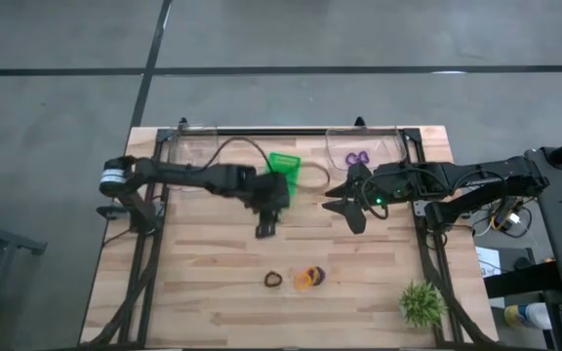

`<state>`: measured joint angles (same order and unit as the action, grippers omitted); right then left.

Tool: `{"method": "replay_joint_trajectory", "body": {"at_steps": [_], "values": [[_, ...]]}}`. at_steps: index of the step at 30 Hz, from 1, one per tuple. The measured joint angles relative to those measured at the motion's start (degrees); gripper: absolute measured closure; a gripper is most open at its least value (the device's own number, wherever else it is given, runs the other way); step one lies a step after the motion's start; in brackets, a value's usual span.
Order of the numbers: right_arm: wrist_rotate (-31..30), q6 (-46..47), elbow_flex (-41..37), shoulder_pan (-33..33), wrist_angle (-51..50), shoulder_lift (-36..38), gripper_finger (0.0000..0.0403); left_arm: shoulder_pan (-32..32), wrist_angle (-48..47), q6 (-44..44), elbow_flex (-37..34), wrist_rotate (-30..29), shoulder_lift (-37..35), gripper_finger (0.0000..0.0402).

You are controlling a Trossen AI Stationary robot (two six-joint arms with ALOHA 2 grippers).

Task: Sort spring keychains
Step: Put the black spring keychain into the green bin

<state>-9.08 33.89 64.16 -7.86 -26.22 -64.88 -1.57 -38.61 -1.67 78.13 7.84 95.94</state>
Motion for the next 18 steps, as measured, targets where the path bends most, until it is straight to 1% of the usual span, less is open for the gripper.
{"method": "replay_joint_trajectory", "body": {"at_steps": [4,10,15,18], "values": [[0.04,0.02,0.0,-0.02,0.02,0.0,0.0218,5.52,-0.05,-1.44,-0.02,0.93,0.07,0.0264],[0.02,0.35,0.0,-0.02,0.01,0.0,0.0218,11.6,0.96,-5.53,-0.58,0.87,0.55,0.0264],[-0.07,0.58,0.0,0.0,0.07,0.0,0.0218,14.92,2.58,-12.15,-0.59,0.68,0.55,0.0264],[-0.07,0.77,0.0,-0.02,0.35,0.0,0.0218,16.05,3.65,-14.29,-0.59,-0.26,0.55,0.0264]]}}
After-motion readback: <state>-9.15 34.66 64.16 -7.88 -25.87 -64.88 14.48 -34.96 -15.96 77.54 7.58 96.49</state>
